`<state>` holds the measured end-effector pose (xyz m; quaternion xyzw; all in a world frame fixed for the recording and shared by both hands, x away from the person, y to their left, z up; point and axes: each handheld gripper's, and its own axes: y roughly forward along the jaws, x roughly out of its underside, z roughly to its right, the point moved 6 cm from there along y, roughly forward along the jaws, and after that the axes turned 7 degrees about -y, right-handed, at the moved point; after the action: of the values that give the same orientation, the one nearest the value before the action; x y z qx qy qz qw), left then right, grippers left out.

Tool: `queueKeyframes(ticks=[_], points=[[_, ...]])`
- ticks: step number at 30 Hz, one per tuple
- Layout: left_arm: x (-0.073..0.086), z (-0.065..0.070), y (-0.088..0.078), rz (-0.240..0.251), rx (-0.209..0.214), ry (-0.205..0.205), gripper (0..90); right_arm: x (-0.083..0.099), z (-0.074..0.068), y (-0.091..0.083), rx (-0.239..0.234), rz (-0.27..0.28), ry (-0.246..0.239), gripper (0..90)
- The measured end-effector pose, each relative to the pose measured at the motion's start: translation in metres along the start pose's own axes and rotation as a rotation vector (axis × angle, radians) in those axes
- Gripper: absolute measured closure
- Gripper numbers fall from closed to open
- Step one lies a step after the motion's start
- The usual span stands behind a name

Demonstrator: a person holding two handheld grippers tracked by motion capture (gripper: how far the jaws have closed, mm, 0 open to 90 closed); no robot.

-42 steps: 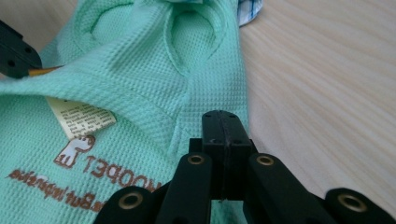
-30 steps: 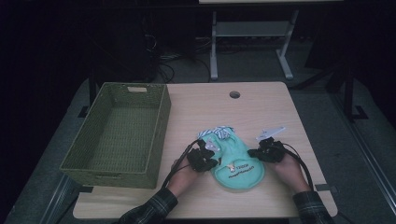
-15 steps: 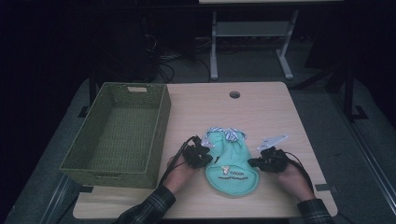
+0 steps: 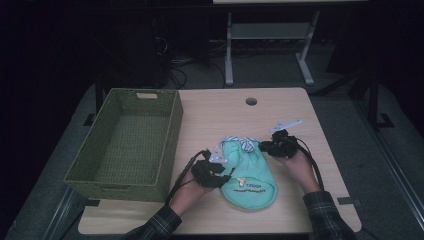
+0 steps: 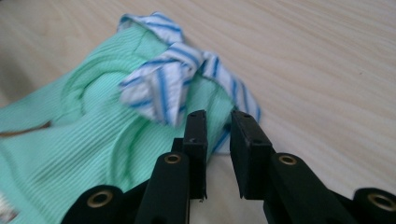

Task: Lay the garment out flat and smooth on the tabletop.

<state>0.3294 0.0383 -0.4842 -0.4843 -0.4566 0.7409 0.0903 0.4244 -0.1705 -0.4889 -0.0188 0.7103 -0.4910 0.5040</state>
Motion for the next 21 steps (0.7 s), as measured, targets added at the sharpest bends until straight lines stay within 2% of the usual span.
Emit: queueKeyframes(ticks=[3, 8, 10, 12, 15, 21], points=[[0.002, 0.001, 0.003, -0.012, -0.001, 0.01, 58.8, -0.003, 0.003, 0.004, 0.001, 0.014, 0.015, 75.5], [0.004, 0.0, 0.011, -0.034, -0.005, 0.03, 71.6, 0.0, 0.006, 0.021, -0.003, 0.006, 0.035, 76.0], [0.004, 0.0, 0.011, -0.035, 0.005, 0.019, 79.1, 0.001, 0.005, 0.025, -0.017, 0.005, 0.048, 81.8], [0.005, -0.001, 0.011, -0.042, 0.011, 0.018, 85.4, 0.001, 0.005, 0.027, -0.023, 0.001, 0.032, 87.3], [0.006, -0.002, 0.008, -0.051, 0.016, 0.016, 87.3, 0.001, 0.004, 0.028, -0.014, -0.003, 0.024, 88.7], [0.011, -0.004, 0.001, -0.064, 0.014, 0.013, 87.8, 0.004, 0.013, 0.025, 0.04, -0.01, 0.017, 89.7]])
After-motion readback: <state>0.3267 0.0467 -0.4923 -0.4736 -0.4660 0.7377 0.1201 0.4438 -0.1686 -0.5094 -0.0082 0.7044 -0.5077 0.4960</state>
